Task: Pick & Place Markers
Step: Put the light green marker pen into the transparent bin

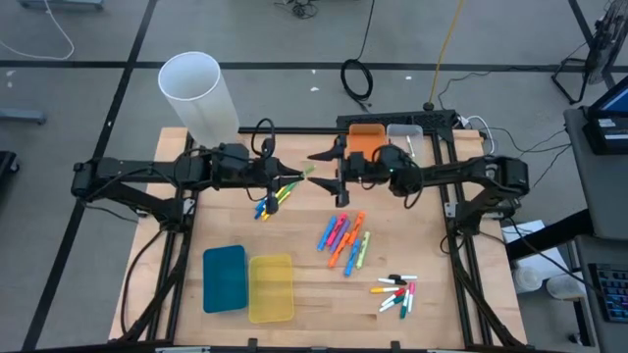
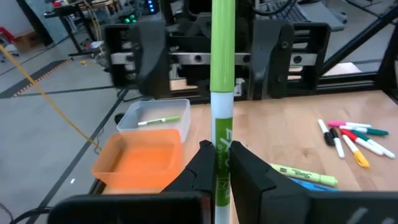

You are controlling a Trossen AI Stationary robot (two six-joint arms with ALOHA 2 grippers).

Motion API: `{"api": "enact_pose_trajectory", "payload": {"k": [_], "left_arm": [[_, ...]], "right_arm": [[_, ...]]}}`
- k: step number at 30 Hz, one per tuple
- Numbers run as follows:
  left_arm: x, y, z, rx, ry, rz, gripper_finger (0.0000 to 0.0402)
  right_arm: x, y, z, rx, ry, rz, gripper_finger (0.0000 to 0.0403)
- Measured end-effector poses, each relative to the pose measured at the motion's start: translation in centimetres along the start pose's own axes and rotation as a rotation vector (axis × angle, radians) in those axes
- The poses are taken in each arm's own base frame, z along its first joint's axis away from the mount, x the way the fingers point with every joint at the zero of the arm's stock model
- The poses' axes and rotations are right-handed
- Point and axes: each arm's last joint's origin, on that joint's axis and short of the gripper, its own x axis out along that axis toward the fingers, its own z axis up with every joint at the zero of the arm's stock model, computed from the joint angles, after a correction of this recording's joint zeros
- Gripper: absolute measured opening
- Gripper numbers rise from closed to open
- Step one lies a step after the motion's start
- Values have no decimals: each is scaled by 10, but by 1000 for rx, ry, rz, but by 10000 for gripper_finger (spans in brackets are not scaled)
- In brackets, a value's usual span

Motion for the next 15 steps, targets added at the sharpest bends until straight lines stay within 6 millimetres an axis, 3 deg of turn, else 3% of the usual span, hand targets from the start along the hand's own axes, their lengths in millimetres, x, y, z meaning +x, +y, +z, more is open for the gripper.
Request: {"api": "enact_pose_trajectory", "payload": {"k": [9, 12, 15], "left_arm": [[0, 0, 0, 24, -1, -4, 30], [0, 0, 0, 26, -1, -6, 25], [0, 0, 0, 25, -2, -7, 25]], "right_arm": [[20, 0, -6, 10, 28, 23, 233], [20, -2, -7, 8, 33, 18, 178], [21, -1, -7, -14, 32, 29, 86]]}}
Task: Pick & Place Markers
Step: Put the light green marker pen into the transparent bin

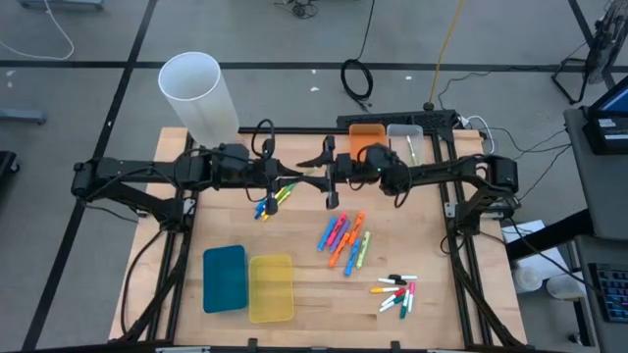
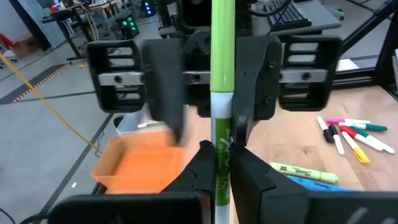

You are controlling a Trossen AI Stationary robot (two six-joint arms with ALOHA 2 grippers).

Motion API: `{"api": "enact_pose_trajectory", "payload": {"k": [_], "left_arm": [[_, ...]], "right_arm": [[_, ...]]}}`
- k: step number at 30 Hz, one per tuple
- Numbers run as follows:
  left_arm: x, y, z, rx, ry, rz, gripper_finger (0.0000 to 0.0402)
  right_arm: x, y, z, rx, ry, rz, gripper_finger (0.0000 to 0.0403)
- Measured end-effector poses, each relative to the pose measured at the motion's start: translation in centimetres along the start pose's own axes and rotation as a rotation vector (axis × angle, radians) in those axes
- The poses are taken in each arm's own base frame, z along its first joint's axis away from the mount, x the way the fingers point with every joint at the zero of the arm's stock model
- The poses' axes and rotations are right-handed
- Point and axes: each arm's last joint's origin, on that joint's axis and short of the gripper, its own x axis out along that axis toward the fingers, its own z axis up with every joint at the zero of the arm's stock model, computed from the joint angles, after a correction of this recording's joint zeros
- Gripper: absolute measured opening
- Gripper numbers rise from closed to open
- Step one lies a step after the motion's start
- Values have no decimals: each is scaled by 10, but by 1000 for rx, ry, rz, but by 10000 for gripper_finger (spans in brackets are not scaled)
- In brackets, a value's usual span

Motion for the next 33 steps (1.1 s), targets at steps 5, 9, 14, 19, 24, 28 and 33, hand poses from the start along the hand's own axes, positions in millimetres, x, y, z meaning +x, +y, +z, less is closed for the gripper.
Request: {"api": "enact_pose_trajectory", "payload": {"k": [5, 9, 14, 19, 24, 28, 33], "left_arm": [[0, 0, 0, -15, -3, 2, 47], [0, 0, 0, -52, -4, 1, 74], [0, 0, 0, -94, 3, 13, 99], [0, 1, -3, -120, 39, 55, 117], [-2, 2, -15, -178, 164, 146, 121], [-5, 2, -27, -235, 287, 218, 122], [-9, 2, -38, -309, 390, 314, 122]], "right_arm": [[0, 2, 0, -30, -1, 24, 24], [-4, -2, 5, -21, 62, 5, 24], [-21, -17, 12, -10, 263, -133, 24], [-49, -27, 19, -18, 538, -287, 24], [-92, -41, 25, 3, 776, -470, 24], [-132, -52, 25, 58, 798, -594, 24], [-182, -65, 14, 80, 799, -772, 24]]}}
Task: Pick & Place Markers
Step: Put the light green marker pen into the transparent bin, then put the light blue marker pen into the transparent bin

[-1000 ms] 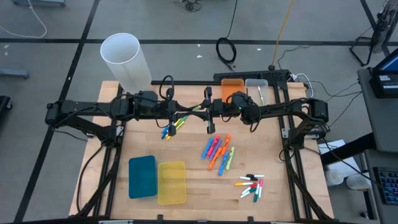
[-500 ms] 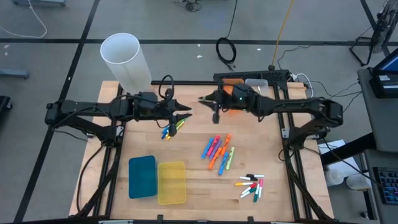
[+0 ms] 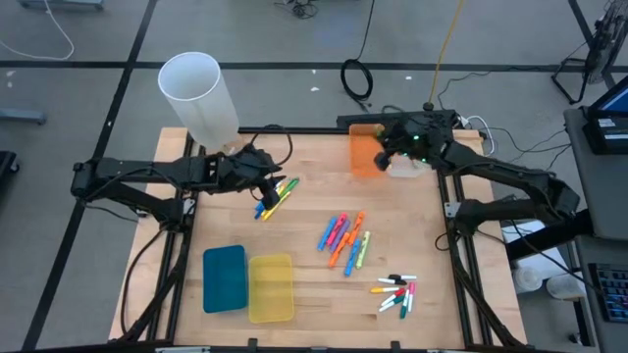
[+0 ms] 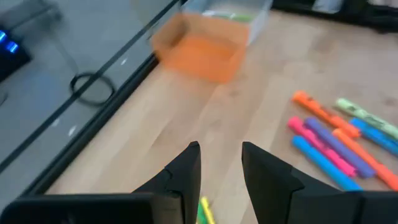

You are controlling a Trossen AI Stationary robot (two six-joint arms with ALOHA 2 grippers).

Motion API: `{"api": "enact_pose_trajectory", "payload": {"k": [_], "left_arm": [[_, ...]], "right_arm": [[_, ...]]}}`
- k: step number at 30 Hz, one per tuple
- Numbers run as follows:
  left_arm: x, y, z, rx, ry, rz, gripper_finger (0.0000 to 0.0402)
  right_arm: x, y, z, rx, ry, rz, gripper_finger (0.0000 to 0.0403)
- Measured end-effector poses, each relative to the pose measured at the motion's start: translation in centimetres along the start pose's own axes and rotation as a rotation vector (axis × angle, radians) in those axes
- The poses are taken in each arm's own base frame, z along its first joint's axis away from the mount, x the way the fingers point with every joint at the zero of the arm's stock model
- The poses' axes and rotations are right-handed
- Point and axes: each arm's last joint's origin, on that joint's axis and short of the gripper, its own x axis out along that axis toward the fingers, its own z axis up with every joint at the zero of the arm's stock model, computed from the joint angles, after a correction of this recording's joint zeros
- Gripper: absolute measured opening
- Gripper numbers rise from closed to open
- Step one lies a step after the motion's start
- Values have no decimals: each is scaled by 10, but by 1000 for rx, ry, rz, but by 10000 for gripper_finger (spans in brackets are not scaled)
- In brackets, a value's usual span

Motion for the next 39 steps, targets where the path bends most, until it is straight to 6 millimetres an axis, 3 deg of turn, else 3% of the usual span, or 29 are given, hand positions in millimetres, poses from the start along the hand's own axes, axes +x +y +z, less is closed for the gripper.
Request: {"api": "enact_pose_trajectory", "payload": {"k": [7, 16, 32, 39], "left_arm": [[5, 1, -8, -48, 71, 72, 122], [15, -2, -11, -28, 100, 83, 122], [16, -2, -12, -58, 113, 89, 122], [15, 4, -22, -136, 207, 136, 122]], "right_arm": [[7, -31, -48, 126, 33, -159, 24], [8, -34, -84, 211, 131, -191, 44], [8, -32, -84, 241, 118, -174, 145], [-3, -18, -62, 243, -62, 23, 161]]}}
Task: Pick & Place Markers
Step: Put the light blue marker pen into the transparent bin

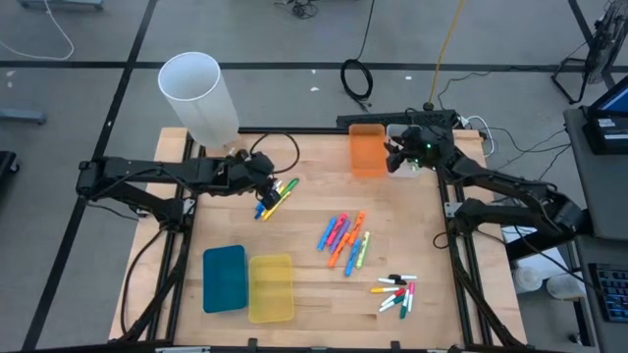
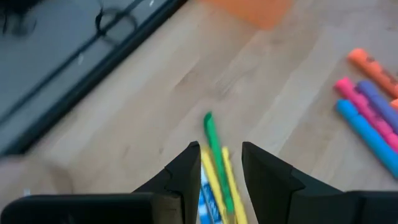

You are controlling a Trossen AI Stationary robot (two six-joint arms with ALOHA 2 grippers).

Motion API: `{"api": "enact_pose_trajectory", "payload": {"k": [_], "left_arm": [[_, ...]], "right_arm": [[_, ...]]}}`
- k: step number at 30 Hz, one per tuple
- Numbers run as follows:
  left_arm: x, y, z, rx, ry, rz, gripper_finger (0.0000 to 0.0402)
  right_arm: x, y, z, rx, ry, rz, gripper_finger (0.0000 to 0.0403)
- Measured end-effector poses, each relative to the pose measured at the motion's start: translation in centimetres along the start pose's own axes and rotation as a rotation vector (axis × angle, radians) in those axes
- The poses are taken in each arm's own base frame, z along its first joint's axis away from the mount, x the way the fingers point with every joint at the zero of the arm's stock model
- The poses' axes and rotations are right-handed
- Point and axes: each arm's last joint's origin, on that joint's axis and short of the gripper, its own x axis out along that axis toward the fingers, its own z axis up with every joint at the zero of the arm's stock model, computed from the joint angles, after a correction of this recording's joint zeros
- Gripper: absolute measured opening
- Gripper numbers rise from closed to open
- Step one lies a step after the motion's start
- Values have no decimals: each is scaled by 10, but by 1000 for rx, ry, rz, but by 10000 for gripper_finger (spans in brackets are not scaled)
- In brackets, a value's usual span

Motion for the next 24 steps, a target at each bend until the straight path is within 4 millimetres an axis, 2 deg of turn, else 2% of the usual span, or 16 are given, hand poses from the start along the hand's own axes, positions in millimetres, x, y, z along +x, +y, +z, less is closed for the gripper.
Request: {"api": "enact_pose_trajectory", "payload": {"k": [5, 9, 16, 19, 24], "left_arm": [[17, 3, -16, -65, 142, 51, 134], [44, 2, -33, -75, 244, 69, 179], [77, -2, -52, 10, 410, 126, 254], [86, -1, -56, 33, 445, 141, 265], [98, 5, -58, 7, 478, 175, 259]], "right_arm": [[-14, 23, 15, -37, -129, 238, 161], [-24, 42, 19, -57, -177, 391, 161], [-32, 63, 19, -86, -194, 495, 159], [-34, 70, 18, -103, -195, 526, 158], [-36, 75, 18, -124, -212, 549, 160]]}}
